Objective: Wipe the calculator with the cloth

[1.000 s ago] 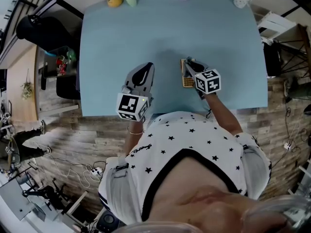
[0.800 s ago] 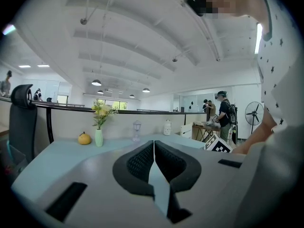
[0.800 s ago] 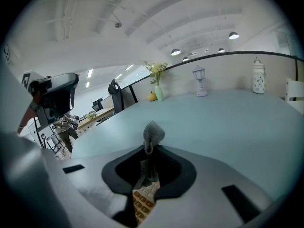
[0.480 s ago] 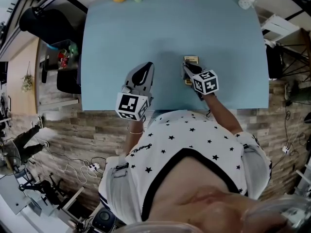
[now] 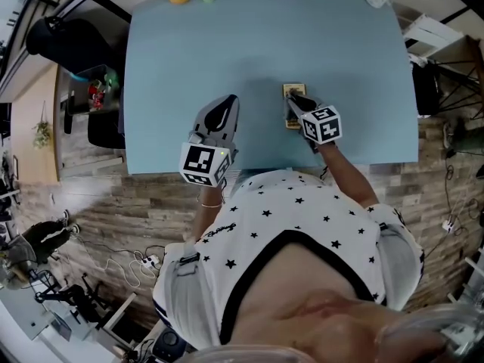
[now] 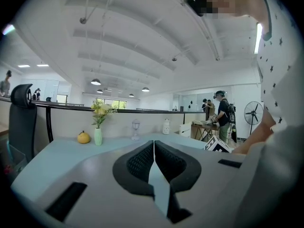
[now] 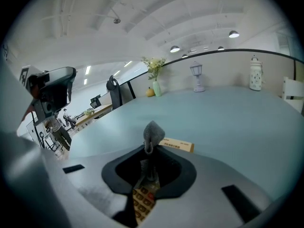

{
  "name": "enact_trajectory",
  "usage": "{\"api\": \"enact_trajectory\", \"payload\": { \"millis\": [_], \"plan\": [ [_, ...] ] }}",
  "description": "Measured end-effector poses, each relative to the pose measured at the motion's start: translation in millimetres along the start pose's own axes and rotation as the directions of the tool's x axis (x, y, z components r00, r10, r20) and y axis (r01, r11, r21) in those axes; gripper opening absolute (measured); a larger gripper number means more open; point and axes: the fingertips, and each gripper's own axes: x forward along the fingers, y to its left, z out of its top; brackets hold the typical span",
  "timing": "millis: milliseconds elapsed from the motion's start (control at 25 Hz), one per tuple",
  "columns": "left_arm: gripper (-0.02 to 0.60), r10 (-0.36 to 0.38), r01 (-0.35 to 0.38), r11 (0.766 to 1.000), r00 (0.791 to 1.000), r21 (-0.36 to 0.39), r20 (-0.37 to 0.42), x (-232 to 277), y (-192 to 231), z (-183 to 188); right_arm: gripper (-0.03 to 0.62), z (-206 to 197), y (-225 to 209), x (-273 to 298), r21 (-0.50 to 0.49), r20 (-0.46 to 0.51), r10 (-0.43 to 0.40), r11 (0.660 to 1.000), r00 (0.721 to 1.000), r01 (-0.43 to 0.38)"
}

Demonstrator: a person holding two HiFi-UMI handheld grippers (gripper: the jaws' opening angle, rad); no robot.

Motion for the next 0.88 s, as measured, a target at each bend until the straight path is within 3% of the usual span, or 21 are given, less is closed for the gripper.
{"api": "enact_trajectory", "payload": {
  "millis": [600, 880],
  "plan": [
    [0.031, -0.065, 0.066, 0.998, 0.998, 0.026, -0.009, 18, -19, 4, 0.051, -9, -38, -27, 0.099, 0.041, -0.093, 0.991, 0.995, 0.088],
    [0.031, -0.061, 0.061, 0.998, 0.998, 0.026, -0.013, 14, -25, 2, 0.051, -12, -40, -29, 0.096, 0.045, -0.099, 0.991, 0.994, 0.094]
  ]
}}
